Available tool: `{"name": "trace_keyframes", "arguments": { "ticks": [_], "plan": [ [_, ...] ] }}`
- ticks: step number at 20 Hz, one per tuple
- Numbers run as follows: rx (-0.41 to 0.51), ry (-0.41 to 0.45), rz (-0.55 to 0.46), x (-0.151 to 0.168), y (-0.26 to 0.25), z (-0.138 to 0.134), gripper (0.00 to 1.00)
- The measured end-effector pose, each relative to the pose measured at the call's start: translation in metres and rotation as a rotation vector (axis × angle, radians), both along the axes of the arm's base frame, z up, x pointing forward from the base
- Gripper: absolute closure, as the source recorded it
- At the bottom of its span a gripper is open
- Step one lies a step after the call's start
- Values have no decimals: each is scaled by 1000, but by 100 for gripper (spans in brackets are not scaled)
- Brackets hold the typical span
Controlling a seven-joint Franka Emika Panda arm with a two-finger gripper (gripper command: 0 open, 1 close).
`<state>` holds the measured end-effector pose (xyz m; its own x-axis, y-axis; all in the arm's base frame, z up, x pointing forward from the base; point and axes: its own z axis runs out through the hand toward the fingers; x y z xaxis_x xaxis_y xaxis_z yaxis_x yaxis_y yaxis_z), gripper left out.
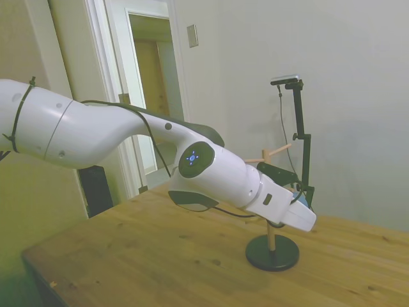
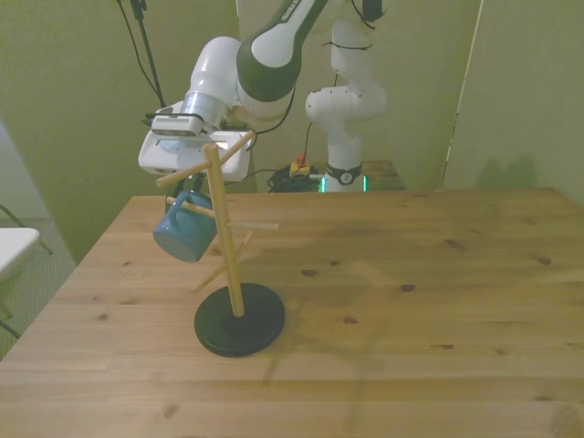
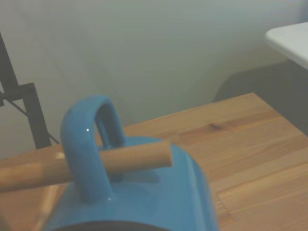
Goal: Unload the mug
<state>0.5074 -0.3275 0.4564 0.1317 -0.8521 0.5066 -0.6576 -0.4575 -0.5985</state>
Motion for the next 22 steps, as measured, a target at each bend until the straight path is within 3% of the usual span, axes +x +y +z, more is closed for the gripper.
{"name": "trace_keyframes", "arguments": {
  "ticks": [22],
  "plan": [
    [88,-48,-42,-48,-35,10,100]
  ]
}}
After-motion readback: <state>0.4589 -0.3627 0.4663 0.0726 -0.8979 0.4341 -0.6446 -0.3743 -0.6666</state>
